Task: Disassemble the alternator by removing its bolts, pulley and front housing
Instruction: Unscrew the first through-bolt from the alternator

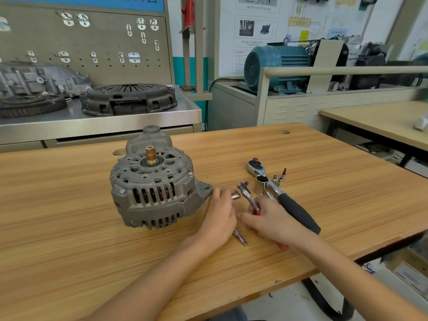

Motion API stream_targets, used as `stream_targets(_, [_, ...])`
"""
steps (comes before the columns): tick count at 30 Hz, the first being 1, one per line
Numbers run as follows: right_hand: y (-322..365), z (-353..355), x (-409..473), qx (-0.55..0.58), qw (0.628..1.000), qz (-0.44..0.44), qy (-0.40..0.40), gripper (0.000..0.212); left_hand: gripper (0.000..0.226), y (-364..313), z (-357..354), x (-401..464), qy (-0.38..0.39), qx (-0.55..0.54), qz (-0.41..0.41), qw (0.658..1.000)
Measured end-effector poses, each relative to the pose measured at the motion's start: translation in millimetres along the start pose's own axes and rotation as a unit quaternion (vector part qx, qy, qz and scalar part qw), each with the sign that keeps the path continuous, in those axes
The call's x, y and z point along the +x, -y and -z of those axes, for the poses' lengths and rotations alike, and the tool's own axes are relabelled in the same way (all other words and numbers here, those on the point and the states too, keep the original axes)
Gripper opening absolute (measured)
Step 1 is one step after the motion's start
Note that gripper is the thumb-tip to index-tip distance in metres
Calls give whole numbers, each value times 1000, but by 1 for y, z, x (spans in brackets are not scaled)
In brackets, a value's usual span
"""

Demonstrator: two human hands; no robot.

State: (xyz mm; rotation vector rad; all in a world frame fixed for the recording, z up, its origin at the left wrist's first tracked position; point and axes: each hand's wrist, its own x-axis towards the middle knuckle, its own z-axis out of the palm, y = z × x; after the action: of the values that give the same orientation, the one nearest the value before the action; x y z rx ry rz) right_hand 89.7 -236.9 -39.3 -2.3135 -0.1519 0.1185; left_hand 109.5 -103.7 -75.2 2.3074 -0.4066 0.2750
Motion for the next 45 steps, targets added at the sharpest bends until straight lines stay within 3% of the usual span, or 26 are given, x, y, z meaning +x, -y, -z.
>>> stream_targets(4, [-1,1,-15,-53,998,-15,42,38,17,-1,5,-6,-33,30,-20,999])
stream_targets(7, [6,-3,-20,-81,995,-14,52,47,22,0,9,-10,-64,23,-22,997])
stream_targets(13, [7,-3,-14,-98,995,24,3,30,24,-1,19,-16,-54,-68,14,996])
stream_targets(16, [5,-1,-13,68,998,16,1,32,33,-3,21,-21,-71,-83,23,994])
stream_targets(19, [7,2,-14,240,971,18,0,36,35,-9,23,-24,-90,-142,64,984])
stream_targets(26, [31,-2,-13,273,958,87,-6,38,32,-26,44,-25,-103,-229,90,964])
stream_targets(29, [43,0,-11,349,932,97,1,33,38,-35,56,-32,-130,-257,84,954])
stream_targets(32, [53,4,-8,410,908,81,36,43,33,-47,70,-40,-147,-274,65,948])
stream_targets(36, [60,11,1,442,886,69,125,47,27,-53,105,-42,-95,-389,70,914])
stream_targets(40, [70,12,7,501,830,71,236,37,30,-46,139,-45,-114,-280,52,952])
stream_targets(45, [97,4,11,521,788,52,324,37,18,-42,160,-47,-71,-180,65,979])
